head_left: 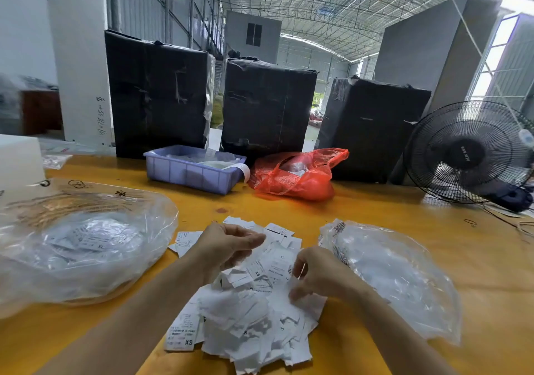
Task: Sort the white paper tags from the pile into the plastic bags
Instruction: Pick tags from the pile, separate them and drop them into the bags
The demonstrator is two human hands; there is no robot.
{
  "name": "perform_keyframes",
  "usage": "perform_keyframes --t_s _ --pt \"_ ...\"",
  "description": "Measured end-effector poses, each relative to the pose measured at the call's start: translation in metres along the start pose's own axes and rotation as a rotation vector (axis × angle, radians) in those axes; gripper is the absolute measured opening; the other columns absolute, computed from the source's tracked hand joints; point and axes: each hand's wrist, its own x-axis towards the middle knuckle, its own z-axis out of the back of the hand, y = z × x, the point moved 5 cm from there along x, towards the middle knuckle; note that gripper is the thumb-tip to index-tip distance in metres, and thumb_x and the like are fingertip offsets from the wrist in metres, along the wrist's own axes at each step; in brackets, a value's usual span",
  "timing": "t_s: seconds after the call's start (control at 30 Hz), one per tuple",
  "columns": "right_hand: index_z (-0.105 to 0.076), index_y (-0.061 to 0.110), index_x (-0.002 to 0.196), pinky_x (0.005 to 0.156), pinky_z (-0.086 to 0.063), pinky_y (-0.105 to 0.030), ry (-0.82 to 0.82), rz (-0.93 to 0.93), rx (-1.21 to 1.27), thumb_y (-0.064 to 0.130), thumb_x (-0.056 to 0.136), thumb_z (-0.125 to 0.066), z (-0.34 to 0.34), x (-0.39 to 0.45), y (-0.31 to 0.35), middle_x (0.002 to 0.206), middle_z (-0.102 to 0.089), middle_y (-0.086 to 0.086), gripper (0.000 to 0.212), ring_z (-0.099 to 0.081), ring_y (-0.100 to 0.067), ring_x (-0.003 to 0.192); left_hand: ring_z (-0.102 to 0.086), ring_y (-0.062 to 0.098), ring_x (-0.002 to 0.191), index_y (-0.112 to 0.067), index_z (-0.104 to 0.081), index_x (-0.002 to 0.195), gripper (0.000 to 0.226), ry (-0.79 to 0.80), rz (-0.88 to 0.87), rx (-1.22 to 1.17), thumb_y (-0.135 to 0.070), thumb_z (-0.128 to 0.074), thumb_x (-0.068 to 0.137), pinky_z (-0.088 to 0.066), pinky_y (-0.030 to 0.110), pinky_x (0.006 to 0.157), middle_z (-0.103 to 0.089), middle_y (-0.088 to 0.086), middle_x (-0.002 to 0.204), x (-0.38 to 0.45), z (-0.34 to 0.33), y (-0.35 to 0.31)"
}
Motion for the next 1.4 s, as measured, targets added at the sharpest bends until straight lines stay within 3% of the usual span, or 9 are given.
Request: perform_keyframes --t_s 0.13,0.4,0.53,0.63,0.83,0.93,1.07,1.23,1.4 --pt "-0.061 0.014 0.065 0.047 -0.048 -0.016 -0.054 -0.013 0.125 0.009 0.077 -0.077 0.003 0.003 -0.002 0.059 -0.060 0.003 0.020 -0.055 0.000 0.041 -0.043 0.010 0.039 -0.005 -0.063 0.066 0.022 0.035 0.020 -0.075 -0.013 -0.080 0.053 -0.037 0.016 0.039 -0.053 0.002 0.049 -0.001 -0.003 0.000" --pt "-0.068 -0.010 0.088 0.060 -0.048 -0.031 -0.143 0.032 0.175 0.016 0.088 -0.066 0.010 0.005 0.000 0.066 -0.064 0.003 0.026 -0.053 -0.010 0.057 -0.035 0.006 0.040 -0.010 -0.071 0.075 0.022 -0.038 0.027 -0.053 -0.030 -0.074 0.068 -0.031 0.015 0.040 -0.057 -0.003 0.055 0.001 0.000 0.002" --pt "-0.069 -0.004 0.094 0.055 -0.053 -0.032 -0.179 0.032 0.249 0.005 0.089 -0.062 0.012 0.004 -0.003 0.061 -0.062 0.001 0.013 -0.056 0.001 0.044 -0.045 0.008 0.042 -0.005 -0.062 0.087 0.011 -0.011 0.044 -0.101 -0.011 -0.069 0.081 -0.039 0.016 0.040 -0.065 0.005 0.059 0.002 -0.001 0.003" --pt "-0.059 0.012 0.123 0.050 -0.049 -0.020 -0.161 0.012 0.452 0.001 0.088 -0.062 0.012 0.001 -0.006 0.072 -0.065 -0.012 0.037 -0.061 -0.009 0.051 -0.058 0.015 0.052 -0.011 -0.050 0.103 0.038 0.026 0.065 -0.177 0.007 -0.069 0.075 -0.050 0.020 0.046 -0.069 0.021 0.087 0.000 -0.003 0.003" --pt "-0.070 0.001 0.093 0.059 -0.053 -0.023 -0.032 -0.087 0.955 -0.010 0.086 -0.052 0.018 -0.001 -0.006 0.082 -0.071 -0.015 0.023 -0.069 -0.016 0.067 -0.064 0.020 0.052 -0.004 -0.061 0.095 0.035 0.081 0.027 -0.186 0.026 -0.048 0.080 -0.056 0.024 0.051 -0.057 0.013 0.073 0.002 -0.001 -0.003" --pt "-0.067 -0.005 0.092 0.067 -0.058 -0.029 0.024 -0.082 1.264 -0.024 0.080 -0.044 0.019 -0.001 -0.003 0.084 -0.071 -0.019 0.032 -0.071 -0.025 0.077 -0.066 0.019 0.053 -0.002 -0.061 0.091 0.030 0.051 0.024 -0.176 0.012 -0.071 0.068 -0.056 0.024 0.051 -0.066 0.011 0.066 0.001 -0.001 -0.003" --pt "-0.071 0.002 0.086 0.056 -0.056 -0.026 0.026 -0.096 1.265 -0.014 0.084 -0.054 0.019 -0.002 -0.006 0.073 -0.070 -0.009 0.023 -0.068 -0.019 0.063 -0.063 0.009 0.051 -0.006 -0.067 0.081 0.041 -0.075 -0.007 -0.084 -0.024 -0.082 0.048 -0.051 0.018 0.049 -0.067 0.001 0.057 0.002 0.005 -0.003" --pt "-0.072 0.002 0.092 0.049 -0.051 -0.024 0.112 -0.121 1.329 0.013 0.073 -0.069 0.016 -0.004 -0.002 0.071 -0.066 -0.007 0.023 -0.064 -0.018 0.058 -0.055 0.010 0.045 -0.007 -0.058 0.081 0.031 -0.086 -0.019 -0.181 -0.008 -0.080 0.059 -0.050 0.019 0.048 -0.061 0.001 0.056 0.003 0.006 -0.002" --pt "-0.071 0.000 0.091 0.056 -0.055 -0.029 0.068 -0.166 1.348 0.007 0.082 -0.066 0.015 -0.001 -0.004 0.080 -0.071 -0.012 0.012 -0.062 -0.023 0.075 -0.058 0.015 0.061 -0.003 -0.064 0.098 0.044 0.035 0.040 -0.115 -0.010 -0.075 0.056 -0.053 0.023 0.061 -0.066 0.007 0.070 0.001 -0.002 0.000"
